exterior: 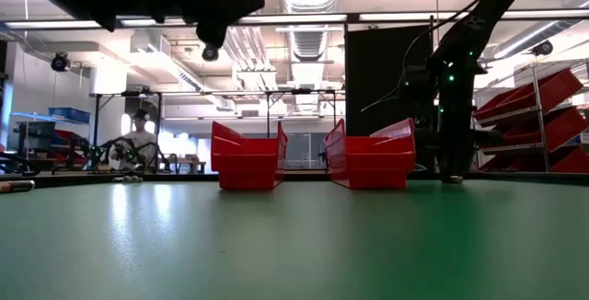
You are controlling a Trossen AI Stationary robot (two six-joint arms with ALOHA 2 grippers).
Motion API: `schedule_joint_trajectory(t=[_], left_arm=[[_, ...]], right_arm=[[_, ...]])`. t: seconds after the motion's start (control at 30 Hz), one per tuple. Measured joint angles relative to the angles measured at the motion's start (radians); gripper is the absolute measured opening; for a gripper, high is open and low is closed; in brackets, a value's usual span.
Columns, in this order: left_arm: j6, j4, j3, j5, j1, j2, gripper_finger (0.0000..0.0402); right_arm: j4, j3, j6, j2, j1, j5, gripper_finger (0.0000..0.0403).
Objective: Sort batteries
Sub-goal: Put the brown battery into the left red bin
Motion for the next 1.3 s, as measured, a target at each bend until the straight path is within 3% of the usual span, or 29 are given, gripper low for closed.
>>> schedule_joint_trajectory(t=[0.37, 0.57, 0.9, 1.3], left_arm=[[-0.025, 0.138, 0.000, 0.000, -0.023, 0.041, 0.0126], [-0.016, 0.140, 0.000, 0.000, -0.023, 0.041, 0.0126], [0.034, 0.136, 0.000, -0.004, -0.023, 0.045, 0.0126], [0.091, 0.154, 0.000, -0.015, -0.021, 0.046, 0.0126]], right_arm=[[0.017, -0.023, 0.032, -0.004, 0.048, 0.072, 0.0036], [0.050, -0.078, 0.031, -0.092, 0.074, 0.104, 0.0037], [0.464, -0.418, 0.066, -0.373, 0.079, 0.112, 0.0033], [0.702, -0.586, 0.044, -0.407, 0.150, 0.194, 0.0026]])
